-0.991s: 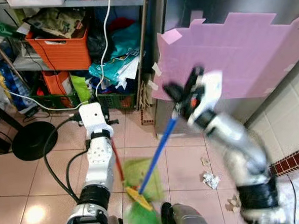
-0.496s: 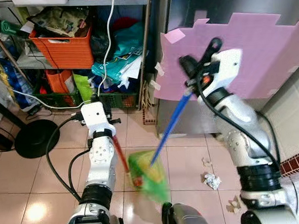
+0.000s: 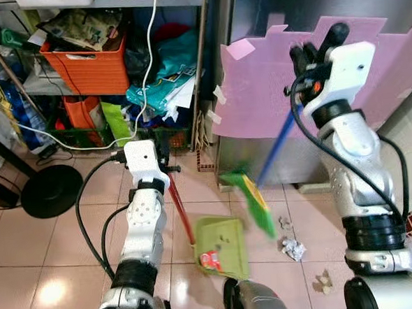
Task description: Sweep floor
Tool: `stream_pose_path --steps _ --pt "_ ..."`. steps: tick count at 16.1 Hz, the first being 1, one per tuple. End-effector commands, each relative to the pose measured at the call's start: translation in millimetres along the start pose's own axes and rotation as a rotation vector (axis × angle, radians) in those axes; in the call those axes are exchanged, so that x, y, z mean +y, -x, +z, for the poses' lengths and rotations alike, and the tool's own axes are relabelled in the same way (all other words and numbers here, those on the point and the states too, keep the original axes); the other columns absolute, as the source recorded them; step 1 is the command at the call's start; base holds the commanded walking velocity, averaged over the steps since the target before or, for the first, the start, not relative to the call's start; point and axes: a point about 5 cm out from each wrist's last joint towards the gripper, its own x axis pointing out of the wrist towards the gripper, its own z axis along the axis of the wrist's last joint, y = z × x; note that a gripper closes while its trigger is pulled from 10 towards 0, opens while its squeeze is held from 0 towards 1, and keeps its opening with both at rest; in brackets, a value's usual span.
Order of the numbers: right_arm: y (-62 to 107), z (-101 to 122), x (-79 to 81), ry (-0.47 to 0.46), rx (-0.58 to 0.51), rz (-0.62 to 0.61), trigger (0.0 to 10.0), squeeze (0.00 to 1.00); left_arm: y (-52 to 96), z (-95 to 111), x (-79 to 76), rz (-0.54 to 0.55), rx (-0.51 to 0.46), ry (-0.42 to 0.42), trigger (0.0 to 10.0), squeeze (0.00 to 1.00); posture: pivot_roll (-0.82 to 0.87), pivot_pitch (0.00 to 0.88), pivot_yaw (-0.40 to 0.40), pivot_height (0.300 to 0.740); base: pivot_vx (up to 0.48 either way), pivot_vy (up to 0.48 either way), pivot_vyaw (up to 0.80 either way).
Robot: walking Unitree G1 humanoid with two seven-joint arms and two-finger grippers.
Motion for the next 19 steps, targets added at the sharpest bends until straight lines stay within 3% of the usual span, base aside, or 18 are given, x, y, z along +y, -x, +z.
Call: stream_pose_path --steps 1,5,7,9,12,14,19 --pt "1.8 5.7 -3.9 0.065 -0.061 -0.052 10.0 0.00 2.5 5.8 1.9 -0.030 -0.018 -0.014 10.0 0.00 -0.07 0.106 -0.003 0.740 0.000 0.000 0.00" --pt "24.4 -27.4 6.4 0.114 0.036 -0.139 10.0 0.00 12.6 -1.1 14.6 -0.037 0.039 -0.081 10.0 0.00 -0.05 0.027 0.008 0.740 0.000 0.000 0.00" --pt "29.4 -41.8 7.0 0.153 0.084 -0.204 10.0 0.00 7.4 11.6 15.3 -0.018 0.002 -0.099 10.0 0.00 -0.04 0.001 0.019 0.740 0.000 0.000 0.00" --pt "32.2 -50.8 0.9 0.128 0.117 -0.279 10.0 0.00 9.5 20.8 20.2 0.010 -0.027 -0.109 10.0 0.00 -0.01 0.000 0.032 0.740 0.000 0.000 -0.40" --pt "41.4 -58.2 -1.6 0.110 0.135 -0.301 10.0 0.00 20.0 19.9 29.0 0.056 -0.018 -0.096 10.0 0.00 -0.01 0.000 0.043 0.740 0.000 0.000 -0.80" --pt "56.2 -64.9 1.2 0.093 0.155 -0.279 10.0 0.00 32.0 15.7 37.7 0.101 0.017 -0.075 10.0 0.00 -0.01 0.000 0.049 0.740 0.000 0.000 -0.80" --pt "77.9 -83.9 9.6 0.059 0.218 -0.219 10.0 0.00 37.3 10.9 34.1 0.078 0.047 -0.045 10.0 0.00 -0.02 0.000 0.042 0.740 0.000 0.000 0.00"
